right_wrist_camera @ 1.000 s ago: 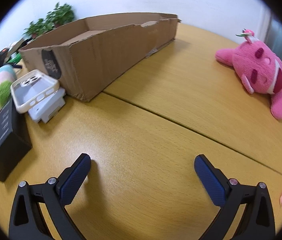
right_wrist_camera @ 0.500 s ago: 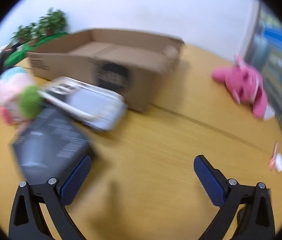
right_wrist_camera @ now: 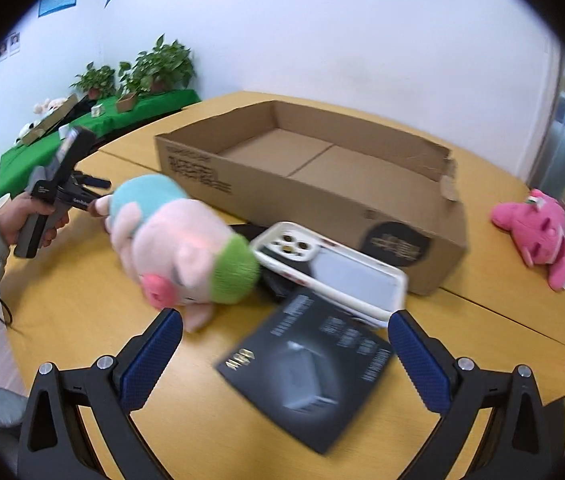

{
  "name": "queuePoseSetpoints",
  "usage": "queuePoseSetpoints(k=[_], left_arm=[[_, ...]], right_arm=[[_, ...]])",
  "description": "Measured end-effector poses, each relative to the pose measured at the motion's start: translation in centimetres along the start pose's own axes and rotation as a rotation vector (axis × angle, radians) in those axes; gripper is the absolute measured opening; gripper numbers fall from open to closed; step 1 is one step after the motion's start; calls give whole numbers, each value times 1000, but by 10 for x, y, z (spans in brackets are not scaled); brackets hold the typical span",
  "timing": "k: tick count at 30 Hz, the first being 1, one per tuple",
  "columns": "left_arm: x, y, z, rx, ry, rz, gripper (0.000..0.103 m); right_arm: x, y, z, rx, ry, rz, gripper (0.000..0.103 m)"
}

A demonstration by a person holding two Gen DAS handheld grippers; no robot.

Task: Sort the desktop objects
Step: 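Lower both grippers around the pig plush from opposite sides, then close the left gripper on the pig plush while the right gripper closes too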

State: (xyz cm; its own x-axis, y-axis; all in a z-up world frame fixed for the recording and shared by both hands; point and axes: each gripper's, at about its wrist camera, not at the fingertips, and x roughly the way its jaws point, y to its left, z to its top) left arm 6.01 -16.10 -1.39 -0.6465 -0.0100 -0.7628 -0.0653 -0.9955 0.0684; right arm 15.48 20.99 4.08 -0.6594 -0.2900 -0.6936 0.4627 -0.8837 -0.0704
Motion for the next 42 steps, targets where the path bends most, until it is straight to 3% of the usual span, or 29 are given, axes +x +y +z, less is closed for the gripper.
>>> queuePoseSetpoints(k=[3,4,7,13,17,25,29,34,38,40,42], left_arm=[[-54,-30,2,41,-146,49,102],[-75,-43,4,39,-197,20,102],[-105,-70,1,10,-239,-117,102],[-115,-101,-14,-102,-227,-285,102],[-118,-100,-24,-155,-228,-288,102],[-118,-105,-18,-167,-253,-382,101],[-110,-99,-17,-196,-224,-385,101],[-102,-90,-23,-243,-188,-441,101],[-98,-86,-28,-264,-172,-435,100],[-96,-80,-32,-285,-168,-436,100],[-92,-73,-35,-308,-161,-437,100]], right_arm=[[7,21,7,-41,-3,25,103],[8,29,10,-51,-6,35,103],[15,47,14,-71,-12,64,103],[26,66,11,13,8,112,103],[34,73,7,18,24,108,102],[39,76,13,20,32,118,102],[43,73,17,2,40,116,102],[57,73,28,-71,75,83,102],[79,80,31,-64,134,184,103],[80,91,27,-99,137,180,103],[72,101,24,-104,137,303,103]])
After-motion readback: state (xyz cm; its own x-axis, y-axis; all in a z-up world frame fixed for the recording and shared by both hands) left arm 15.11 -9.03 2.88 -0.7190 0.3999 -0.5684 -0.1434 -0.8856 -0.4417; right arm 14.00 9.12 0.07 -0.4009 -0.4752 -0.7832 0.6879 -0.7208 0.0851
